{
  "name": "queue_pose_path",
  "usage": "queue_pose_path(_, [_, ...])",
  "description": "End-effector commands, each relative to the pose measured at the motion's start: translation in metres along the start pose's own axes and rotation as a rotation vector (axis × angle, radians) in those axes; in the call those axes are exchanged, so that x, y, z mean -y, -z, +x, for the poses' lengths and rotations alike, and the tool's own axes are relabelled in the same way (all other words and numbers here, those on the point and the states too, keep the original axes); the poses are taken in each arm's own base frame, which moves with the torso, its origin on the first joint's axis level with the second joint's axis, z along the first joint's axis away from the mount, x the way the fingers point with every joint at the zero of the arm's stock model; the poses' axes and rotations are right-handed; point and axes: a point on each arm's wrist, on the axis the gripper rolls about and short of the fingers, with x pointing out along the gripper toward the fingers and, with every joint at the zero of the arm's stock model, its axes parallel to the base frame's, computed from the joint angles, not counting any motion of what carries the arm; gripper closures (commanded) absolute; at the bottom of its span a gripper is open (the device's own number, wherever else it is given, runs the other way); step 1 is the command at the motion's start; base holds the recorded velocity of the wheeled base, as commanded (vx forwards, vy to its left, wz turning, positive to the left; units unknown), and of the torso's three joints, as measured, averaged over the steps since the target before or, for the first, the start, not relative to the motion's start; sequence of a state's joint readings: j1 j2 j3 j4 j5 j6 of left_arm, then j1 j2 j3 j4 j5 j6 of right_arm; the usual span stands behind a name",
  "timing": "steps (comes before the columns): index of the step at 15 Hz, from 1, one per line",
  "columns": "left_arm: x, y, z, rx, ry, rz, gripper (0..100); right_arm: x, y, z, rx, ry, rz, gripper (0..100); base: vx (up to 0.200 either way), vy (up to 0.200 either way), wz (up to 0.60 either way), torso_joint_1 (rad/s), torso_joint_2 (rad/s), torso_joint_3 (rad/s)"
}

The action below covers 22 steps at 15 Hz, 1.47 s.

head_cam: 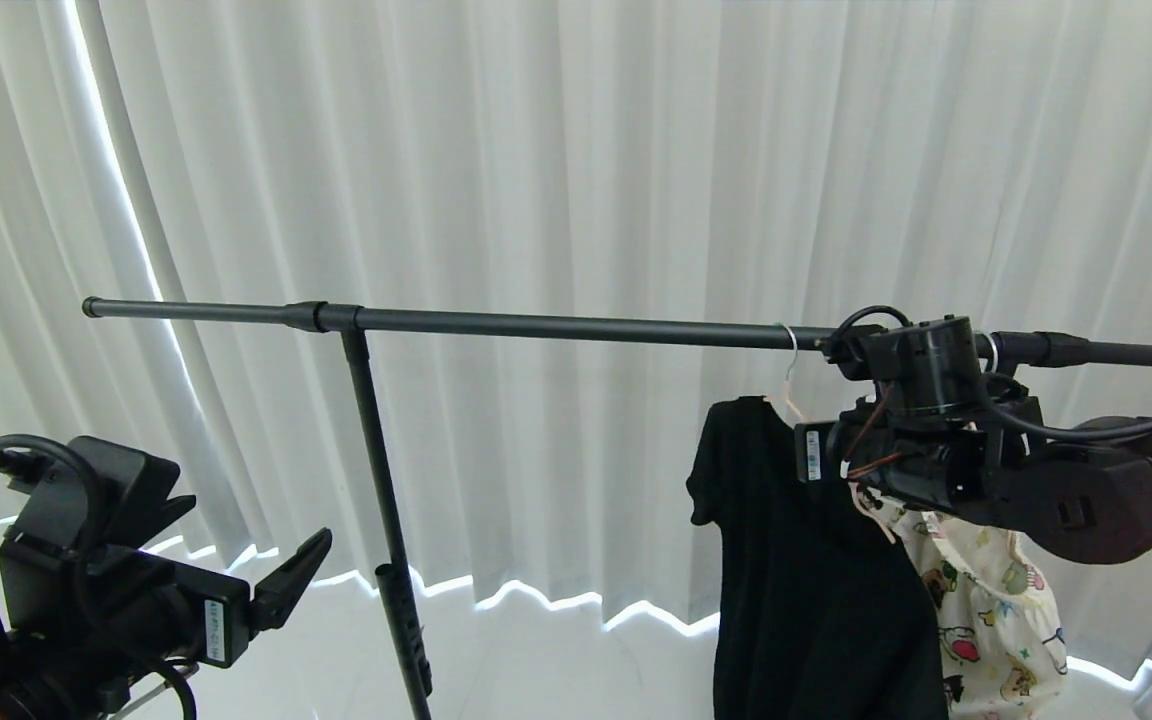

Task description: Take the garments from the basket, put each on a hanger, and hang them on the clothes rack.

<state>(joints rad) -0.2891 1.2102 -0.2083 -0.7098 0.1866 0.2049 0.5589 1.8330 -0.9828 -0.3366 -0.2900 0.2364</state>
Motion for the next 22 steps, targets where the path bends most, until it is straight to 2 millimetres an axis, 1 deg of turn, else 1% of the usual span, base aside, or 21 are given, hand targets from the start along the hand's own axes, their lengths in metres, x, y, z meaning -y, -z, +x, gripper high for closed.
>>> queue_pose_path(1, [0.0,0.0,0.0,0.001,0.0,-0.001,0,0.0,-0.003,-0.005,0.012,-0.005,0.003,0,0.0,0.0,0.0,0.0,0.0,0.0])
queue_pose_path(2, [0.0,0.0,0.0,0.001,0.0,-0.001,0,0.0,-0.004,-0.007,0.018,-0.007,0.004,0,0.0,0.0,0.0,0.0,0.0,0.0])
queue_pose_path(3, [0.0,0.0,0.0,0.001,0.0,-0.001,0,0.0,-0.008,-0.015,0.035,-0.016,0.007,0,0.0,0.0,0.0,0.0,0.0,0.0])
queue_pose_path(5, [0.0,0.001,0.0,-0.004,0.0,0.001,0,0.001,-0.011,-0.04,0.05,-0.038,0.001,0,0.0,0.0,0.0,0.0,0.0,0.0])
queue_pose_path(6, [0.0,0.002,-0.001,-0.006,-0.003,0.0,0,0.005,-0.012,-0.056,0.043,-0.039,-0.004,0,0.0,0.0,0.0,0.0,0.0,0.0])
queue_pose_path(9, [0.0,0.005,-0.004,-0.009,-0.007,0.001,0,0.023,-0.009,-0.116,-0.002,-0.027,-0.059,0,0.0,0.0,0.0,0.0,0.0,0.0])
queue_pose_path(10, [-0.001,0.008,-0.006,-0.014,-0.015,0.001,0,0.032,-0.008,-0.137,-0.011,-0.022,-0.125,0,0.0,0.0,0.0,0.0,0.0,0.0])
queue_pose_path(12, [-0.002,0.012,-0.008,-0.029,-0.051,0.0,0,0.049,-0.003,-0.175,-0.008,-0.008,-0.259,0,-0.2,0.0,0.0,0.005,0.0,0.0])
queue_pose_path(14, [-0.004,0.01,-0.009,-0.021,-0.068,-0.006,0,0.071,0.007,-0.19,-0.003,0.071,-0.366,0,-0.2,0.0,0.0,0.015,0.0,0.0])
queue_pose_path(16, [-0.011,0.016,-0.012,-0.042,-0.124,-0.022,0,0.09,0.013,-0.202,0.011,0.153,-0.428,0,-0.2,0.0,0.0,-0.015,0.0,0.007])
queue_pose_path(18, [-0.018,0.015,-0.018,-0.018,-0.171,-0.038,0,0.102,0.019,-0.214,0.023,0.214,-0.426,0,-0.2,0.0,0.0,0.0,0.0,0.002])
queue_pose_path(19, [-0.019,0.015,-0.022,-0.006,-0.18,-0.041,0,0.106,0.021,-0.216,0.021,0.24,-0.415,0,-0.2,0.0,0.0,0.002,0.0,-0.002])
queue_pose_path(22, [-0.018,0.018,-0.029,0.01,-0.185,-0.044,0,0.111,0.028,-0.223,0.024,0.279,-0.398,0,-0.2,0.0,0.0,0.001,0.0,0.006])
